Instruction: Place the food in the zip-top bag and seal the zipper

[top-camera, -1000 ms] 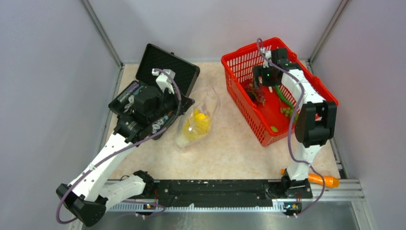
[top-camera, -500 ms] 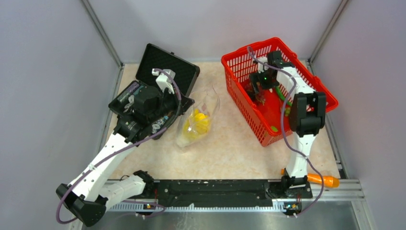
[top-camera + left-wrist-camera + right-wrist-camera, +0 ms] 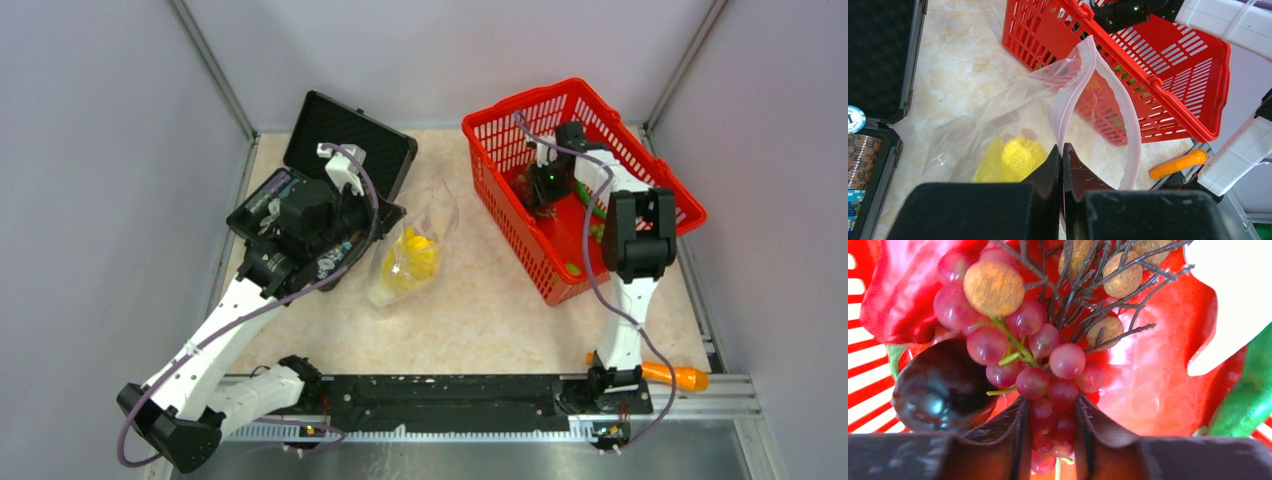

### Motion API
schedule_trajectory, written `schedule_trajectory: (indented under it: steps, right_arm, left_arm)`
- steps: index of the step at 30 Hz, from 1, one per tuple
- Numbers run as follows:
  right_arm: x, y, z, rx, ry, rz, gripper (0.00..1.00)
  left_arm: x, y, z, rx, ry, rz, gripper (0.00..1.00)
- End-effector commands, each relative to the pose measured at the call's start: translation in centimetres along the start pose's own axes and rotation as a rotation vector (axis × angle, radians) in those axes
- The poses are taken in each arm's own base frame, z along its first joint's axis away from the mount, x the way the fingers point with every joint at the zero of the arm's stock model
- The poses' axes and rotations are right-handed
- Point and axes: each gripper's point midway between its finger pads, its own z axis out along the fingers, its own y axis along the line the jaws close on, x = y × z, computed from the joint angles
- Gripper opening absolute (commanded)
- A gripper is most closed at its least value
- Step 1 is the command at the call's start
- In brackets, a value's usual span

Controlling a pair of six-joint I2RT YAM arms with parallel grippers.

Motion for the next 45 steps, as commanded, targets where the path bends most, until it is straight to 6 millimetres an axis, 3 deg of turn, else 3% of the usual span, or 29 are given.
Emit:
schedule_trajectory:
  steps: [1, 3, 9, 17, 23, 27, 30, 36, 40, 44, 45]
  right_arm:
    - [-3.2, 0.7, -4.6, 0.013, -0.150, 0.002, 0.19]
    - [-4.0, 0.8, -6.2, 0.035, -0.205, 0.015, 0.00]
    - [-5.2, 1.2, -11.4, 0.101, -0.374, 0.063, 0.00]
    - [-4.5, 1.2, -15.8, 0.189, -0.540, 0.219, 0.00]
    - [-4.6, 2.4, -20.8, 0.183, -0.758, 0.319, 0.00]
    - [-5.6, 5.5, -25.2, 0.048, -0.923, 0.325, 0.00]
    - [-6.4, 8.9, -28.8, -0.107, -1.024, 0.259, 0.00]
    - [-6.0, 17.2, -33.8, -0.498, -1.010, -0.016, 0.00]
    - [-4.3, 22.6, -34.5, -0.662, -0.912, -0.190, 0.00]
    - [-2.1, 28.3, -32.9, -0.665, -0.752, -0.390, 0.00]
    - [-1.3, 28.9, -32.1, -0.633, -0.701, -0.431, 0.00]
  left_arm:
    - [-2.6, -1.2, -0.7, 0.031, -0.085, 0.021, 0.00]
    - [-2.6, -1.2, -0.7, 0.033, -0.085, 0.023, 0.00]
    - [-2.5, -1.0, -0.7, 0.026, -0.089, 0.022, 0.00]
    - [-2.2, -1.0, -0.3, 0.035, -0.080, 0.019, 0.00]
    - [-2.0, -1.1, 0.1, 0.044, -0.067, 0.021, 0.00]
    - [-1.8, -1.2, 0.5, 0.054, -0.055, 0.024, 0.00]
    - [-1.9, -1.4, 0.6, 0.065, -0.054, 0.024, 0.00]
    - [-2.0, -1.4, 0.5, 0.065, -0.061, 0.026, 0.00]
    - [-2.0, -1.5, 0.6, 0.070, -0.058, 0.025, 0.00]
    - [-1.9, -1.4, 0.7, 0.066, -0.055, 0.025, 0.00]
    - [-1.8, -1.4, 0.7, 0.065, -0.053, 0.025, 0.00]
